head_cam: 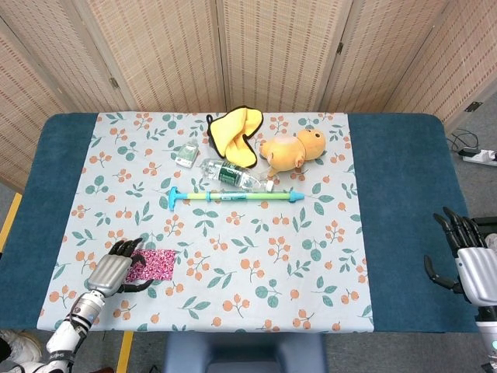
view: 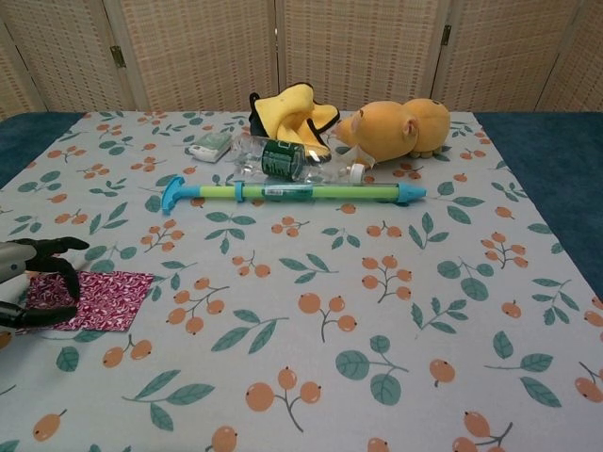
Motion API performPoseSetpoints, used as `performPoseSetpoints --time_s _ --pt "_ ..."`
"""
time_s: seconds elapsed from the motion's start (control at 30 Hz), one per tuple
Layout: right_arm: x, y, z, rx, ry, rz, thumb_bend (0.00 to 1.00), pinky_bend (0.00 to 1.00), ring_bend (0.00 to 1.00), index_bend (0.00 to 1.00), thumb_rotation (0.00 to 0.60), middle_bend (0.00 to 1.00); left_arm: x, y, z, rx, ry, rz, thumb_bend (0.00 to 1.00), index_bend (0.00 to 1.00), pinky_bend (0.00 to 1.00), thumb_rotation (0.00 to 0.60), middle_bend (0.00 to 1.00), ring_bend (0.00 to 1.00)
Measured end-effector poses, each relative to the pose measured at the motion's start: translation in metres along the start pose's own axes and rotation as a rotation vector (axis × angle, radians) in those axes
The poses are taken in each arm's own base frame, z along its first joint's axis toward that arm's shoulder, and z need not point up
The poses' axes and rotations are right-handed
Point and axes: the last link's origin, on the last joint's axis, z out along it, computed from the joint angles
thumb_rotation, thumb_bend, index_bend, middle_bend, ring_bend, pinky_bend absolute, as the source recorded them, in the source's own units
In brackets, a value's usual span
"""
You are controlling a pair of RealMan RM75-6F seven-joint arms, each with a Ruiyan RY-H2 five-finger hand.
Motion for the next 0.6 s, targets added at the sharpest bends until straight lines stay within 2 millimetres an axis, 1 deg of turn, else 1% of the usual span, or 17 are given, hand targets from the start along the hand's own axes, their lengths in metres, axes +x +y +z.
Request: performPoseSetpoints --time_s 0.4,0.6 --pt "0.000 -0.002 0.000 0.005 0.002 0.000 0.52 0.00 0.00 0.00 0.398 0.00 -0.001 -0.015 -0.006 0.043 -0.006 0.002 0.27 0.35 0.00 0.169 0.00 0.00" --pt "0.001 -0.001 -0.001 0.002 0.005 0.001 0.52 0.00 0.00 0.00 0.402 0.00 0.001 -0.028 -0.011 0.079 -0.007 0.014 0.27 0.36 0.00 0.174 0.00 0.00"
